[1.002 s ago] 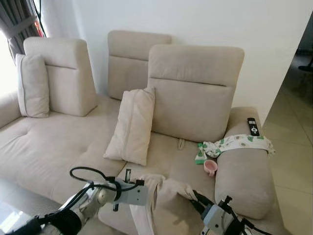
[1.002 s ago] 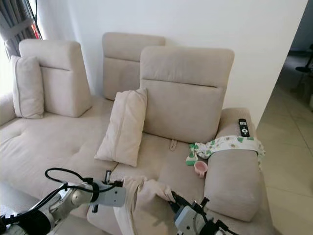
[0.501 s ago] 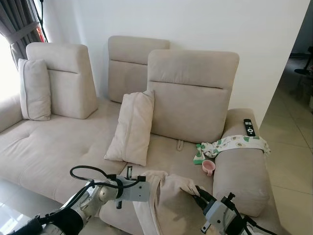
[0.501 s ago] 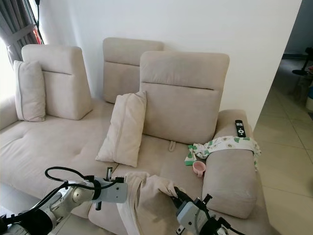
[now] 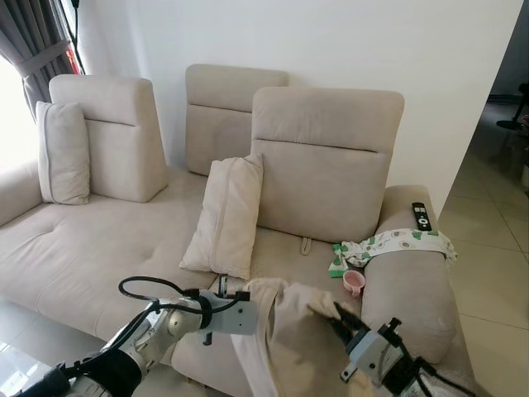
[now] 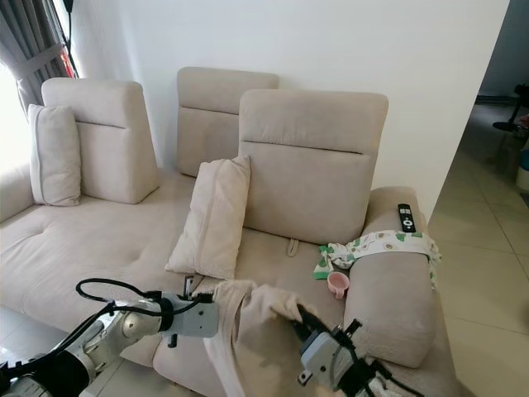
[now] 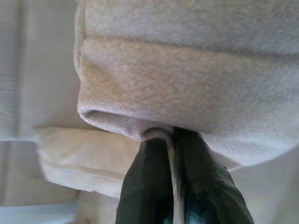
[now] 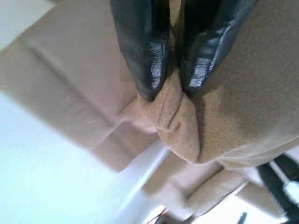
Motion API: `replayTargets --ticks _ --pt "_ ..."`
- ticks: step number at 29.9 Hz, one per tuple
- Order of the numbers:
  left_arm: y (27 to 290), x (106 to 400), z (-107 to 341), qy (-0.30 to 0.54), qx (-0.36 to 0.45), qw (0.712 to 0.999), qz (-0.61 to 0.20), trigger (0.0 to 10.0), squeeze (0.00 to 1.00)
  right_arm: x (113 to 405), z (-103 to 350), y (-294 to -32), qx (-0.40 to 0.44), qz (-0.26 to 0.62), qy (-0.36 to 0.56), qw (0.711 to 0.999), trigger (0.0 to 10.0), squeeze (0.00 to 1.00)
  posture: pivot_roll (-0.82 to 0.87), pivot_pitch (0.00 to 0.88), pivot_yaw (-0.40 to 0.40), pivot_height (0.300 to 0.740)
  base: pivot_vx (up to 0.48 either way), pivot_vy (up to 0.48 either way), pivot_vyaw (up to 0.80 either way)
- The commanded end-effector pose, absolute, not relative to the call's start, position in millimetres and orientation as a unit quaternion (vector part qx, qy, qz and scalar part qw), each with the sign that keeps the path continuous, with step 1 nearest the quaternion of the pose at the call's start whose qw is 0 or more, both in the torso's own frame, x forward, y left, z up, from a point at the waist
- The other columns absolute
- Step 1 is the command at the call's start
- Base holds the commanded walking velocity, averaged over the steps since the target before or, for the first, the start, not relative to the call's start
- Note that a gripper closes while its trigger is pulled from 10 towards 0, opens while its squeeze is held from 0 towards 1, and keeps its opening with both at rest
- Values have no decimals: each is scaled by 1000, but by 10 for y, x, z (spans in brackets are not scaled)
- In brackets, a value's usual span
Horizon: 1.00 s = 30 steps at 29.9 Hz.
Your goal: Move the pillow to the sofa from floor
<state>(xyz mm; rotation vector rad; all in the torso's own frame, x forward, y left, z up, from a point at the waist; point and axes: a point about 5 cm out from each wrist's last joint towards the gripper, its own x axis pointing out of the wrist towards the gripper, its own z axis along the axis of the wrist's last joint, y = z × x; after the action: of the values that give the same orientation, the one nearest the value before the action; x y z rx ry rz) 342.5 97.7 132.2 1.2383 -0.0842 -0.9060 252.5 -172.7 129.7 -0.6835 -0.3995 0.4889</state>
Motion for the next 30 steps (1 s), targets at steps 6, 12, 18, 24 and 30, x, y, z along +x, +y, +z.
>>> replayTargets --ticks 6,12,18,24,30 --pt "785 3470 1693 -136 538 739 -382 10000 0 2560 1603 -1587 -328 234 -268 875 10000 0 -15 0 39 740 0 0 0" --pt "815 3507 1789 -152 534 751 -358 10000 0 2580 1637 -1590 -330 230 -274 874 10000 0 -10 0 36 740 0 0 0" --pt "809 3520 1836 -163 531 755 -348 10000 0 2589 1629 -1594 -332 230 -271 874 10000 0 -11 0 34 740 0 0 0" --pt "774 3514 1841 -168 528 755 -350 10000 0 2595 1630 -1600 -333 229 -268 875 10000 0 -13 0 35 740 292 0 0" --pt "754 3495 1811 -169 527 753 -357 10000 0 2581 1616 -1597 -331 230 -265 876 10000 0 -16 0 37 740 333 0 0"
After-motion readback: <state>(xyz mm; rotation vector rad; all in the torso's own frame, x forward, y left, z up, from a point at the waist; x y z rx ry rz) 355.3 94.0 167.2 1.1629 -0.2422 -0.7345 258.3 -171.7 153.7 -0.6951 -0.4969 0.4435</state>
